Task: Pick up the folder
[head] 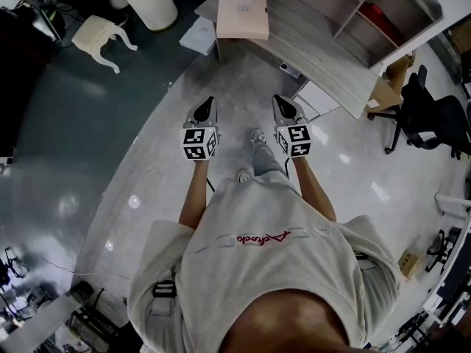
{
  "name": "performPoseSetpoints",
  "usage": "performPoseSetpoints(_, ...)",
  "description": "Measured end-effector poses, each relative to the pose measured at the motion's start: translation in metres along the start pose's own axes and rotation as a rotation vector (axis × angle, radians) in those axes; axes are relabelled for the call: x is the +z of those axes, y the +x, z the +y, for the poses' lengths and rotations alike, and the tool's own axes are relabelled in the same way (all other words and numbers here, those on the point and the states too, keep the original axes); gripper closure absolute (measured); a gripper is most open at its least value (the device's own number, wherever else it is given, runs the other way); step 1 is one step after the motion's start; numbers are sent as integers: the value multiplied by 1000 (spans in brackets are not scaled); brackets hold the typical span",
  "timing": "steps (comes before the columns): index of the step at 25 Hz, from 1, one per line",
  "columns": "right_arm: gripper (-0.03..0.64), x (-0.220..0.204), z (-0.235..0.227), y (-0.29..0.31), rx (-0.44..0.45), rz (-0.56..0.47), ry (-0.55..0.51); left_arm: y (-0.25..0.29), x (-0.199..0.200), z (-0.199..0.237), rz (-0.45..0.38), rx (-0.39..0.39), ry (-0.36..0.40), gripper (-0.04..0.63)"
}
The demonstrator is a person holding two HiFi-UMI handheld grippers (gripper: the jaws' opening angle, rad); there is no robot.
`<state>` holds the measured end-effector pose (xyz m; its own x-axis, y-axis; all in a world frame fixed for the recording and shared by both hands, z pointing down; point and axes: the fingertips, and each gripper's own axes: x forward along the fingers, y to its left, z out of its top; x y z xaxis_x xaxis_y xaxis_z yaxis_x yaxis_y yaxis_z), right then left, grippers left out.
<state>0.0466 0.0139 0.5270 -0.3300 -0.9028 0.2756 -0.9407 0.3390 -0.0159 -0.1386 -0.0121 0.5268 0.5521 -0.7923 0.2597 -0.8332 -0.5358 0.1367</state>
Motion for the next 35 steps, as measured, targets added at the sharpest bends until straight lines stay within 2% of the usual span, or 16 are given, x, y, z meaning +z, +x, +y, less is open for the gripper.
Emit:
performPoseSetpoints(15,611,29,-54,96,18,-20,2,96,35,44,1,20,13,595)
performPoseSetpoints(35,611,85,-167,211,55,-38,12,255,100,57,24,23,30,595)
